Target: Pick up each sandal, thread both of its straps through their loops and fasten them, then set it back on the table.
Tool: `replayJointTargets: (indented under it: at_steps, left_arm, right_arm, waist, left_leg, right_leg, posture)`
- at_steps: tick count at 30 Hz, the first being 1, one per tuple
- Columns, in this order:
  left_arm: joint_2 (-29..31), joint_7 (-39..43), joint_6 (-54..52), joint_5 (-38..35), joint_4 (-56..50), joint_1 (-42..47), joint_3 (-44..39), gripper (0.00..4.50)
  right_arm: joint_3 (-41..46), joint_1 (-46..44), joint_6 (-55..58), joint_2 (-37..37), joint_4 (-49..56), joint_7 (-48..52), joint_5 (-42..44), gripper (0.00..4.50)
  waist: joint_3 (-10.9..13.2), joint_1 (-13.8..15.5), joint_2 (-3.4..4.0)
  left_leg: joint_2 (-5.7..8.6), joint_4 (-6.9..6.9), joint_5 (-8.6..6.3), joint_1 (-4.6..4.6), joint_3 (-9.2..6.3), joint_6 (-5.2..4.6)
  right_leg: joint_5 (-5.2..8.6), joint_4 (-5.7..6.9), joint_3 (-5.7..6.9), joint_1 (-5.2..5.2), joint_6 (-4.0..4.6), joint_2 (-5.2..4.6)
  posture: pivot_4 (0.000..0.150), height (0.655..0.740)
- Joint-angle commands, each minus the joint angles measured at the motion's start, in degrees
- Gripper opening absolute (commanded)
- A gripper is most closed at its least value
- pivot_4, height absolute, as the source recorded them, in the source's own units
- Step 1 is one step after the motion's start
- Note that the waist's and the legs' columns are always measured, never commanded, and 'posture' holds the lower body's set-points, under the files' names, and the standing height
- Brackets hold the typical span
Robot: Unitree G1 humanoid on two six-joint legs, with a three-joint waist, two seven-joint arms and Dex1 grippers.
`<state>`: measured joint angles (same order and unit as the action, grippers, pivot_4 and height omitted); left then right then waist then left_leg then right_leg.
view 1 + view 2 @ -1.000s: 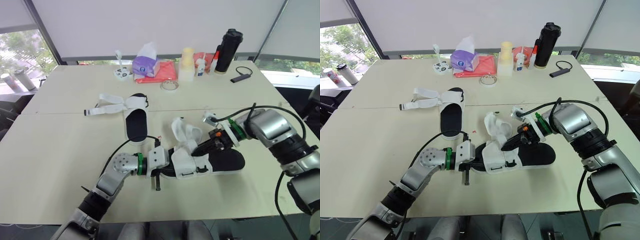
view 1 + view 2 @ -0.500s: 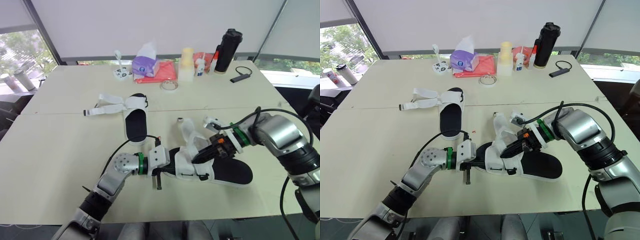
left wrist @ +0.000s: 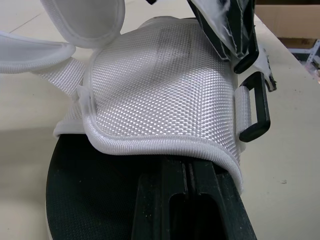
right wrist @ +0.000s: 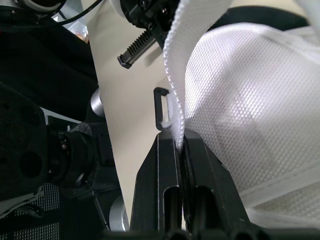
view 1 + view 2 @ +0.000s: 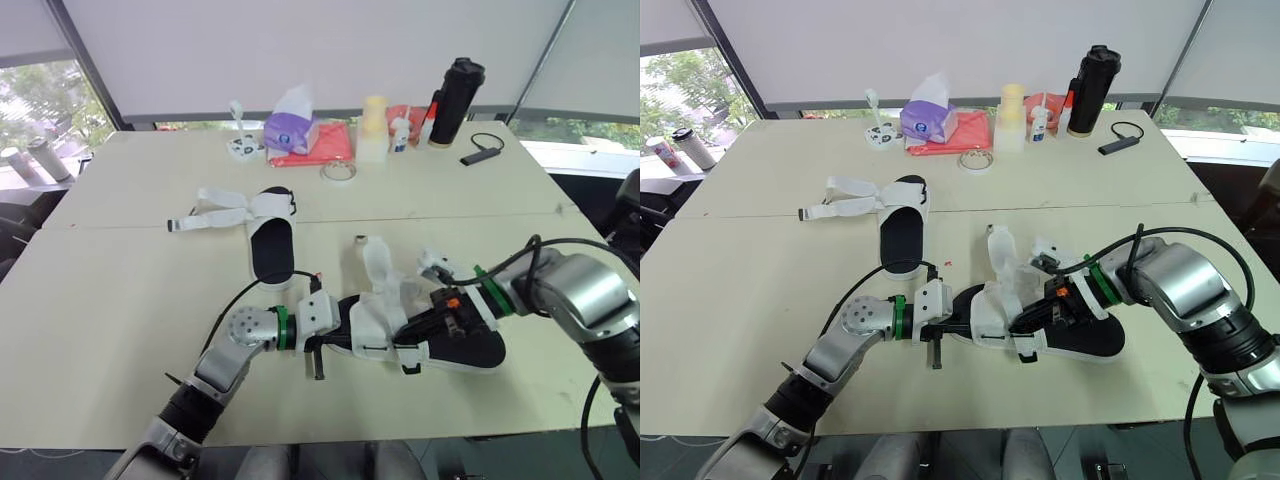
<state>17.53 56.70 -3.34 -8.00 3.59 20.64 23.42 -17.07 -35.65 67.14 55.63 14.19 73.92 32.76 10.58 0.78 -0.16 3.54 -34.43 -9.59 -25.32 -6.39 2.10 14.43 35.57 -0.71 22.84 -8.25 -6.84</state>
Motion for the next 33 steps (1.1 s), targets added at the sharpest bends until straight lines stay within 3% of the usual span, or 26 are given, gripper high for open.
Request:
replayJointTargets:
  at_steps: [1,5,6,9,15,25,33]
  left_arm:
    - [0.1,0.1,-1.2,0.6,0.0,-1.1,0.7,0.00]
    - [-0.2,0.0,-1.4,0.6,-0.1,-1.2,0.9,0.00]
    - [-0.3,0.0,-1.4,0.6,0.0,-1.1,0.9,0.00]
    - [-0.3,0.1,-1.3,0.6,0.2,-1.0,1.0,0.00]
    - [-0.4,0.0,-1.2,0.6,0.3,-0.8,1.0,0.00]
    - [-0.8,-0.2,-1.1,0.8,0.5,-0.9,1.1,0.00]
    - [-0.9,0.0,-0.8,0.8,0.6,-1.0,1.2,0.00]
  right_arm:
    - [2.2,1.8,-1.0,1.9,1.8,-2.5,-0.7,0.03]
    - [4.0,2.5,-0.6,2.0,2.7,-4.0,0.1,0.03]
    - [4.3,2.6,-0.5,2.1,2.9,-4.0,0.4,0.29]
    - [4.8,2.7,-0.5,2.6,3.5,-4.3,0.9,1.38]
    - [8.5,2.4,1.6,5.4,6.5,-4.6,3.8,4.36]
    - [27.0,11.9,12.3,13.6,17.9,-6.2,17.6,4.44]
    - [35.0,25.2,18.9,3.3,26.4,-19.8,23.2,4.44]
  waist:
    - [0.0,0.1,-0.01]
    - [0.0,0.0,-0.01]
    - [0.0,0.0,-0.01]
    - [0.0,0.0,-0.01]
    - [0.0,0.0,0.00]
    - [0.0,0.1,0.01]
    - [0.0,0.2,0.01]
  left_leg:
    - [0.00,-0.01,0.00,0.00,0.00,0.00]
    - [0.00,-0.05,0.00,0.00,-0.01,0.00]
    - [0.00,-0.08,0.00,0.00,-0.01,0.00]
    - [-0.01,-0.15,0.00,0.00,-0.01,0.00]
    - [-0.02,-0.21,-0.01,-0.01,-0.01,0.00]
    - [-0.16,-0.29,-0.05,-0.07,0.00,-0.05]
    - [-0.17,-0.35,-0.07,-0.08,0.00,-0.09]
  right_leg:
    - [0.00,-0.01,0.00,-0.02,0.01,0.00]
    - [0.00,-0.01,0.00,-0.05,0.01,0.00]
    - [0.01,-0.01,0.00,-0.06,0.01,0.00]
    - [0.06,0.00,0.00,-0.08,0.11,0.00]
    - [0.08,0.01,0.00,-0.09,0.15,0.00]
    - [0.09,-0.02,0.01,-0.10,0.16,-0.01]
    - [0.09,-0.05,0.02,-0.17,0.17,-0.02]
  posture:
    - [0.150,0.7296]
    - [0.150,0.7296]
    - [0.150,0.7296]
    - [0.150,0.7296]
    - [0.150,0.7296]
    - [0.150,0.7296]
    - [0.150,0.7296]
